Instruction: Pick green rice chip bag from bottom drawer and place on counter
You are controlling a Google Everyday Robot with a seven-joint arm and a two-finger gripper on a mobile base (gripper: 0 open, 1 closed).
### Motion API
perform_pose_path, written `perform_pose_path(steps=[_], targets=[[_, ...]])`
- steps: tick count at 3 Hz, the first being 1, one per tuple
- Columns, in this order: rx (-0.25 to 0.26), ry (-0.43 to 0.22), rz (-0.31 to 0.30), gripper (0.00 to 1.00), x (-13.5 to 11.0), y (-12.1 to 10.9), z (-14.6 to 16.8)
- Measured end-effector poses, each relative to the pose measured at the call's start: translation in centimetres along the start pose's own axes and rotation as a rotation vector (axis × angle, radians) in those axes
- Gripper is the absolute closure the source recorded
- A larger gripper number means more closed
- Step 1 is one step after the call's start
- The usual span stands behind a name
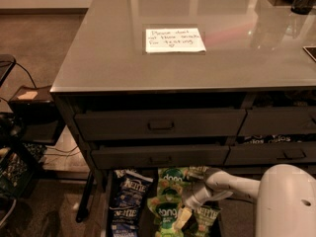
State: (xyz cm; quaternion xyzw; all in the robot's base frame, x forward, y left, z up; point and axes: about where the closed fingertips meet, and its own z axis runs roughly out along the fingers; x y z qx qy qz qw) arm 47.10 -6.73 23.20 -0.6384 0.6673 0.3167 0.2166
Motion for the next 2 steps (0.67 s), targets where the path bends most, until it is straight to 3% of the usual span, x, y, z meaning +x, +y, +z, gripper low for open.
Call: perform_pose_path(steps=[1,2], targets=[[-0.017,0.022,0.008,0.00,0.82,0.18,0.63],[-0.028,0.028,0.011,0.19,1.17,0.55,0.85]])
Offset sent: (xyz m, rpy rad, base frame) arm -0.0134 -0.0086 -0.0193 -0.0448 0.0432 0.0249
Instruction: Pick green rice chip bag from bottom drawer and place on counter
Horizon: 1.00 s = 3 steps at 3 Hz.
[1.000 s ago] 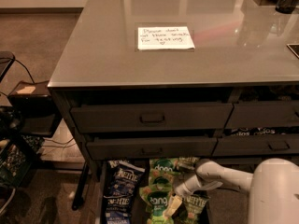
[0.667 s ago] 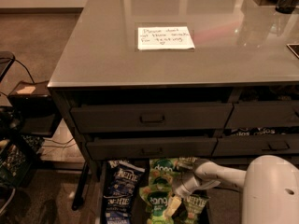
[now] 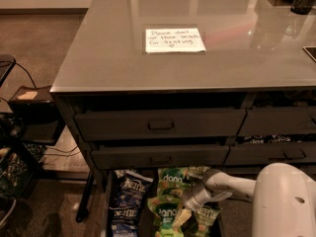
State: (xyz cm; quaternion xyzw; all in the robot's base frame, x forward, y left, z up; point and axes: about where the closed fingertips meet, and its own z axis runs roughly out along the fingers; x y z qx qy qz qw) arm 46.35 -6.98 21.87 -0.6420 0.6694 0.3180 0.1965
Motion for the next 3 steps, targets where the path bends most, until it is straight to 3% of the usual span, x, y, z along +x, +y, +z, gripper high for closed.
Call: perform_pose_path(steps=[3], targets=[[0.000,-0.040,0.038,0.89,0.3,2.0,-1.9]])
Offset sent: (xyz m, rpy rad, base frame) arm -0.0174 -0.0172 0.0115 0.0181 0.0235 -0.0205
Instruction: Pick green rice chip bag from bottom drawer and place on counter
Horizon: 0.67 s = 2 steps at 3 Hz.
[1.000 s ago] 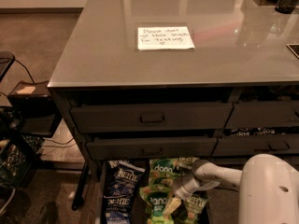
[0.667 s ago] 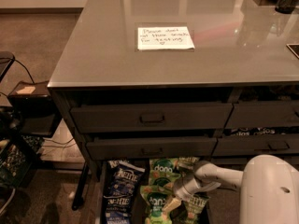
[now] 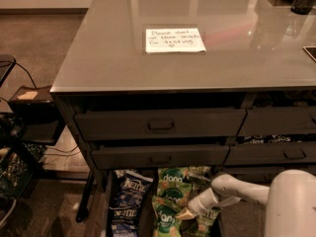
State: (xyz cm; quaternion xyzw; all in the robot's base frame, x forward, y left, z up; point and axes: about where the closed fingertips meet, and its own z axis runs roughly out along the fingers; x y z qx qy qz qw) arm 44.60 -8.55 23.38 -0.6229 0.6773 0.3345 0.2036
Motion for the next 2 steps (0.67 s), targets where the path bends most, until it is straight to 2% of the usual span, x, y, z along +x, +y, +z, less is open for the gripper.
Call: perform_pose_path(steps=[1,2], targets=[[0.008,-0.034,0.040,1.00,-0.3,0.5,-1.9],[0.021,-0.073,0.063,1.00,-0.9,0.8,-3.6]])
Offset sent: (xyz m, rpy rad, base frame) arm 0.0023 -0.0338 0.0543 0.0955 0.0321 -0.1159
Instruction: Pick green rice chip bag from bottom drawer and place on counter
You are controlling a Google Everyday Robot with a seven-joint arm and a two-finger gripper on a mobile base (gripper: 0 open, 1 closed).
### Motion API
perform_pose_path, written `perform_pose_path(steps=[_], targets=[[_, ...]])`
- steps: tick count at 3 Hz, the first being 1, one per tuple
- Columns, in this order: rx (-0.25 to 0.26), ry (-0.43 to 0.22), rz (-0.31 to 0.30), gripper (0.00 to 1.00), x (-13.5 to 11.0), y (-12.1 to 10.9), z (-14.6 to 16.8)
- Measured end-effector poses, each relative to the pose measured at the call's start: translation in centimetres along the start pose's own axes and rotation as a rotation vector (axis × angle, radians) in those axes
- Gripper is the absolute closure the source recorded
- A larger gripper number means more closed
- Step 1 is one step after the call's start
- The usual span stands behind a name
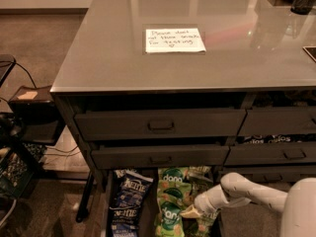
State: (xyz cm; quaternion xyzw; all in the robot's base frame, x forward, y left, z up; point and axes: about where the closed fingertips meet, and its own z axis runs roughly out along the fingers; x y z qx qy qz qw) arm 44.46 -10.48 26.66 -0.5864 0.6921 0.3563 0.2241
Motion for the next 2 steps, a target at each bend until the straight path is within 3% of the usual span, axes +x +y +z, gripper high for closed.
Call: perform_pose_path(steps=[2], targets=[[0.070,-0.053,0.056,1.00,-5.2,-0.5,-5.2]])
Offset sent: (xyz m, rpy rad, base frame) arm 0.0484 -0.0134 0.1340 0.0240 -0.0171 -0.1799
